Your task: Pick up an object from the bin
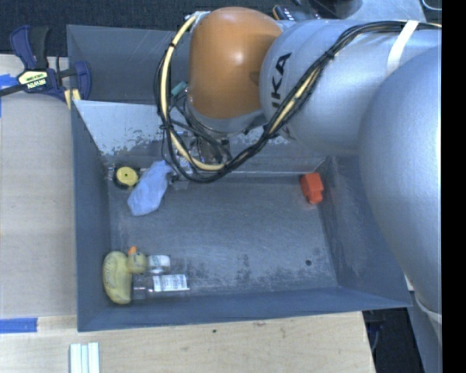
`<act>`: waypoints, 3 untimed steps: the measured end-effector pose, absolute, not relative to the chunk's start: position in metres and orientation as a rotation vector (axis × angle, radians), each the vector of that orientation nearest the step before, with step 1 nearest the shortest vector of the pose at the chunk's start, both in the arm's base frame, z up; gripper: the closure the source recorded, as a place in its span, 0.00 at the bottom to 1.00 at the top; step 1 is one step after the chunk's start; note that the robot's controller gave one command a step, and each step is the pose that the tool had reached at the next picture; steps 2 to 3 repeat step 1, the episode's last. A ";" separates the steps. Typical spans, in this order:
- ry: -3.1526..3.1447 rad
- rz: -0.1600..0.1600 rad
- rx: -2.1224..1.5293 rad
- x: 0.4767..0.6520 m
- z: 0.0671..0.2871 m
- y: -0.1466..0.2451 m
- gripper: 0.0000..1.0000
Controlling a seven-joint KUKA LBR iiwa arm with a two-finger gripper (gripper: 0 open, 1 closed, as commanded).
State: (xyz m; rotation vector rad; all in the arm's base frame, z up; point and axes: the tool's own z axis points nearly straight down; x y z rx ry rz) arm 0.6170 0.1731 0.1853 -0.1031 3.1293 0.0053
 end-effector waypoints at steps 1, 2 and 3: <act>3.119 0.010 -0.054 0.620 0.235 0.173 1.00; 3.119 0.010 -0.054 0.620 0.235 0.173 1.00; 3.119 0.010 -0.054 0.620 0.235 0.173 1.00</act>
Offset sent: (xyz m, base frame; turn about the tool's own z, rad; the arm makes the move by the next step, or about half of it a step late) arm 0.0038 0.0060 0.0523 -0.0298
